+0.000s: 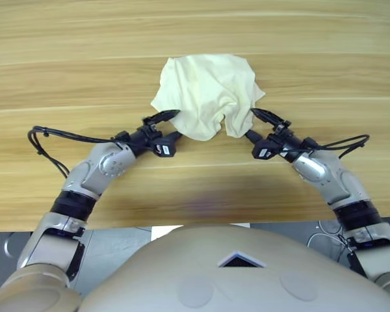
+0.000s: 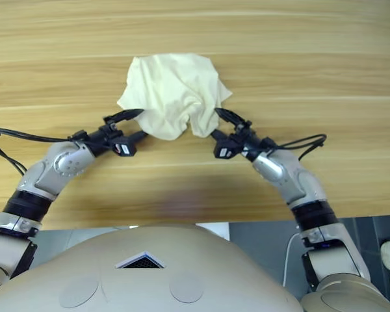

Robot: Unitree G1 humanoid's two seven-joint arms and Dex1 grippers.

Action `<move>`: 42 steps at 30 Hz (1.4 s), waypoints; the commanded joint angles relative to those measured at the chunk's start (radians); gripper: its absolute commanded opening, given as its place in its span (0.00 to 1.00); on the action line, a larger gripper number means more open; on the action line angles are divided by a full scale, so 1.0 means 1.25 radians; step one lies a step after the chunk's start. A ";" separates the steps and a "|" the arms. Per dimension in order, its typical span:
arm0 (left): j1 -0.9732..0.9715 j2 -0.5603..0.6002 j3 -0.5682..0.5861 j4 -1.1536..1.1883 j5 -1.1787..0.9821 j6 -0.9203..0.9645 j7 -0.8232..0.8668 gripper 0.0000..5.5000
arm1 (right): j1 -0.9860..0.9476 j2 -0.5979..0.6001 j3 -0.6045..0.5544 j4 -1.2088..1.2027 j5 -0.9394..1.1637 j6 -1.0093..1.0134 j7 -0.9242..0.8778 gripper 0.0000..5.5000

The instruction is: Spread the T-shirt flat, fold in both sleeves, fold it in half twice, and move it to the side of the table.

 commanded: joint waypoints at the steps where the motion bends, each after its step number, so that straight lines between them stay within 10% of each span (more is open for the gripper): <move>1: 0.008 0.000 0.004 -0.002 -0.015 -0.006 -0.002 0.55 | -0.013 0.005 -0.008 0.016 0.014 0.004 -0.008 0.57; 9: -0.008 -0.029 0.040 0.020 -0.013 0.025 0.052 0.55 | -0.017 0.010 -0.006 0.022 0.022 0.004 -0.013 0.57; 22: -0.018 -0.035 -0.011 0.065 0.018 -0.007 0.038 0.18 | -0.020 0.018 -0.001 0.032 0.023 0.001 -0.020 0.58; 29: -0.003 -0.028 0.020 0.053 -0.022 -0.023 0.060 0.00 | -0.036 0.025 -0.005 0.092 0.036 -0.009 -0.031 0.35; 42: 0.061 -0.009 0.175 0.016 -0.146 -0.036 0.111 0.00 | -0.064 0.029 -0.017 0.142 0.073 -0.047 -0.055 0.01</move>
